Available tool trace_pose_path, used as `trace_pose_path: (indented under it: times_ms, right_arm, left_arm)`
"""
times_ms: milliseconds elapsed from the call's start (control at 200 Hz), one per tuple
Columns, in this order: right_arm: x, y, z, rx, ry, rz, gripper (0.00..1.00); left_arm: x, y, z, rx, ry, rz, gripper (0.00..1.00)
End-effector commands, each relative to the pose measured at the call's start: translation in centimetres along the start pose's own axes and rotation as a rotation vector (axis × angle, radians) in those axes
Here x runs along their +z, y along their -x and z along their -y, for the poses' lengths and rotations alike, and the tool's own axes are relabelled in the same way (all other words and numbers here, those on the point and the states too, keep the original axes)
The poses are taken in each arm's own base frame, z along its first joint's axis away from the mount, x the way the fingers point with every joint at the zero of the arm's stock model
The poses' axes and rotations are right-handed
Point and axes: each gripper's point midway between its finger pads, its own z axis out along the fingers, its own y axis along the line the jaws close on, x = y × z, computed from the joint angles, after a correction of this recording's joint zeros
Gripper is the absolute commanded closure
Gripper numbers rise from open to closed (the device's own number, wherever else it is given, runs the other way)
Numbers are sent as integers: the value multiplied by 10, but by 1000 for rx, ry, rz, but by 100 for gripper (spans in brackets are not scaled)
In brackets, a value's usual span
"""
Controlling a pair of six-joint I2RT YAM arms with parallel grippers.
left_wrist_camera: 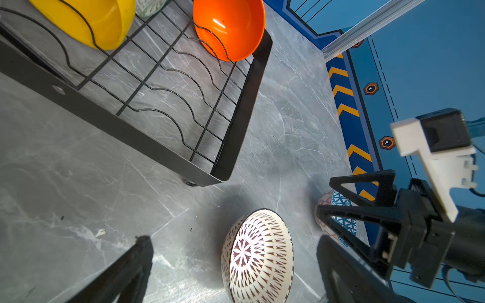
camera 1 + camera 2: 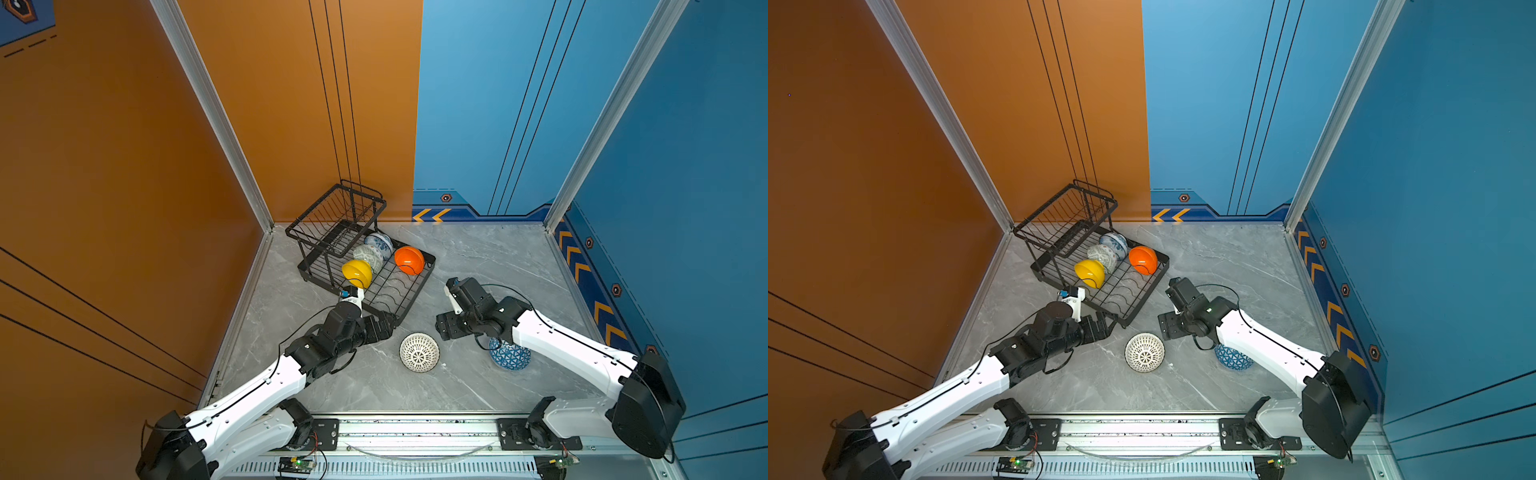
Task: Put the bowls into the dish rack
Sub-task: 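Reach the right gripper to the white lattice bowl while the left gripper nears the rack, then close the right gripper on the white lattice bowl's rim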
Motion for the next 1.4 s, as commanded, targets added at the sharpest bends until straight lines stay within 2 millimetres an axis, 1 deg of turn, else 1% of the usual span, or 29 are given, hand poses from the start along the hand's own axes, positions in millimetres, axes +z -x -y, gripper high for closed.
trace_pose_path:
  times_ms: [0,125,195,275,330,400,505,631,751,846,916,1156,1396]
  right_arm:
    - [16,-13,-25,-17,66,-43,14]
    - [25,-20,-38,-38,83,-54,15]
    - [30,-22,-43,-36,96,-59,18]
    - [35,-22,-48,-42,105,-65,21]
    - [38,-23,-49,-41,99,-71,22]
    - [42,-22,-50,-39,93,-73,26]
    - [47,-23,-49,-32,81,-76,32]
    - [54,-24,-51,-25,80,-84,37]
    - [59,-26,-48,-21,59,-88,47]
    - [61,-26,-45,-14,40,-85,51]
    - [60,-23,-42,-12,26,-75,53]
    - [54,-19,-32,-13,-23,-51,65]
    - [56,-27,-24,-20,-47,-76,71]
  left_arm:
    - [5,-1,7,-20,-41,12,2]
    - [9,-5,5,-25,-37,4,2]
    - [10,-7,6,-27,-39,-6,2]
    - [12,-12,2,-36,-34,-15,2]
    - [13,-15,-1,-46,-37,-14,2]
    - [13,-17,-5,-57,-35,-11,2]
    - [12,-16,-4,-58,-38,-6,2]
    - [12,-13,-2,-50,-38,-1,2]
    - [13,-13,-2,-48,-36,-8,2]
    - [13,-14,-2,-49,-33,-7,2]
    - [13,-13,-3,-50,-32,-3,2]
    - [14,-12,-2,-50,-32,-5,2]
    - [16,-12,-2,-52,-26,-4,2]
